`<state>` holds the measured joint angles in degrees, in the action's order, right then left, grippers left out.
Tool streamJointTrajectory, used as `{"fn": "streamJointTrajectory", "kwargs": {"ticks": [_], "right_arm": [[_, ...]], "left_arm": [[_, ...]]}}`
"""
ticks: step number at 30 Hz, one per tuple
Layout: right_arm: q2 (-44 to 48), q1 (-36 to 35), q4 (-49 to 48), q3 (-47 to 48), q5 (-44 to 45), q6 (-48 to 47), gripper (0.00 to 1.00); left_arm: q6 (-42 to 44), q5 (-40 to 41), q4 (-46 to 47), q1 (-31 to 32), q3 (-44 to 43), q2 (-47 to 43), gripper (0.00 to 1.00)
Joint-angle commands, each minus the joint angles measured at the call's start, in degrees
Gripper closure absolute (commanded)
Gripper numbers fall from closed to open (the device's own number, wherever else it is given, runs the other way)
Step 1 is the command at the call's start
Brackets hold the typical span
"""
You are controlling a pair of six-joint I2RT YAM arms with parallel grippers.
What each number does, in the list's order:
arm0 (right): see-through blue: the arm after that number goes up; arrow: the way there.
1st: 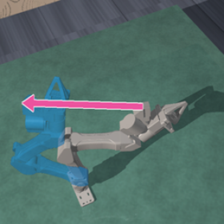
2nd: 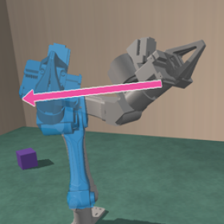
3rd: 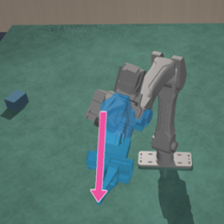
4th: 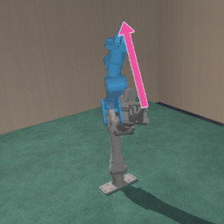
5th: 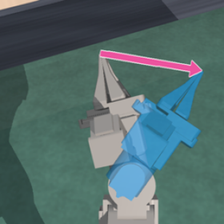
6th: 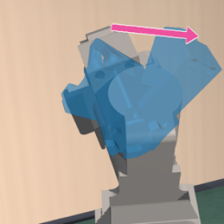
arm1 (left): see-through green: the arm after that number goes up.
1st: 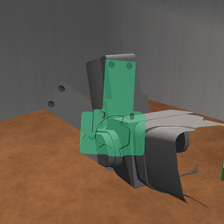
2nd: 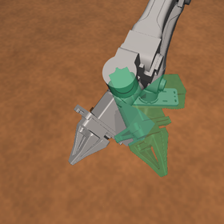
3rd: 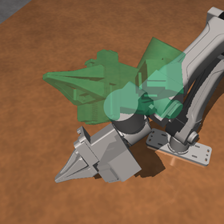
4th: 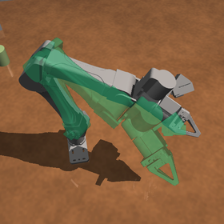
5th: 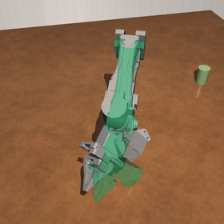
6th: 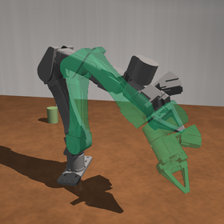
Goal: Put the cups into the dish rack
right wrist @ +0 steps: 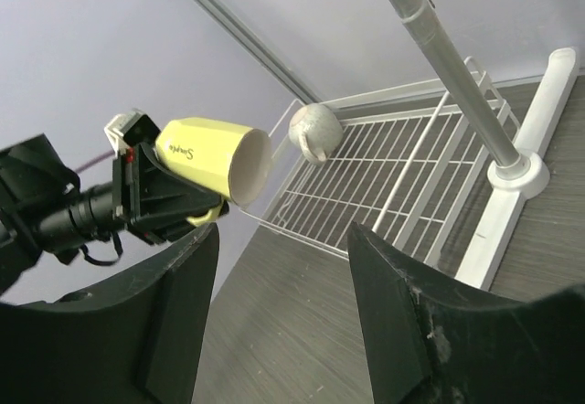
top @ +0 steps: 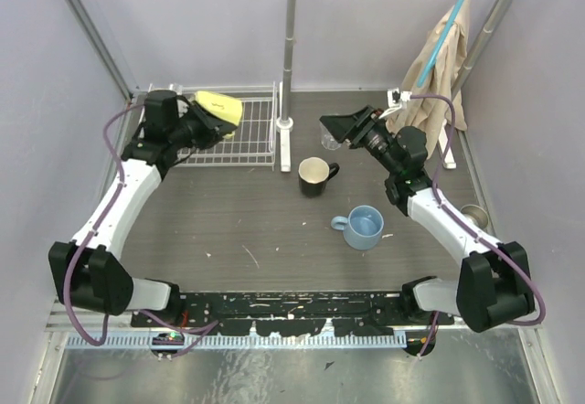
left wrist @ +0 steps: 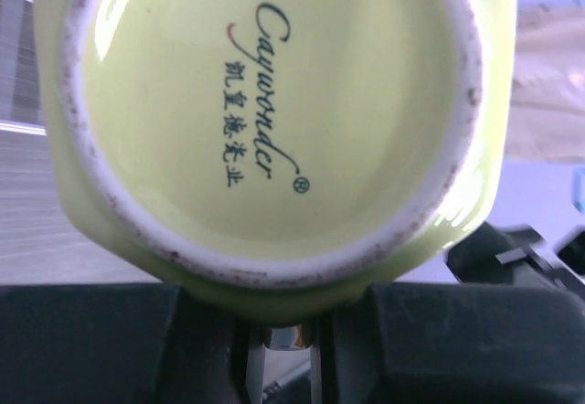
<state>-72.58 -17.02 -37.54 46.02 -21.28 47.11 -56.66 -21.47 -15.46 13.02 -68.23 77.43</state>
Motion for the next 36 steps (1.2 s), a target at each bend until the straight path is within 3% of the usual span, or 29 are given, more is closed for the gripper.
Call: {"fn": "streamJointTrajectory", "kwargs": {"ticks": [1,11,27,36], "right_arm": [[3.7,0.1,5.0,2.3,0.6,-6.4,0.35],[6.8,0.1,25.2,8.7,3.5,-19.0,0.15],[8.0,0.4,30.1,9.0,6.4,-25.6,0.13],[6.9,1.2,30.8,8.9,6.6,-26.7,0.13]], "left_arm": [[11.7,11.6,-9.0,-4.0,-8.4,1.3,1.00],[18.0,23.7,-16.4,-10.7,-18.0,11.8,1.00],[22.3,36.5,-18.4,-13.1,-29.0,27.8,1.00],[22.8,42.1,-17.7,-13.2,-29.2,31.9,1.00]]}}
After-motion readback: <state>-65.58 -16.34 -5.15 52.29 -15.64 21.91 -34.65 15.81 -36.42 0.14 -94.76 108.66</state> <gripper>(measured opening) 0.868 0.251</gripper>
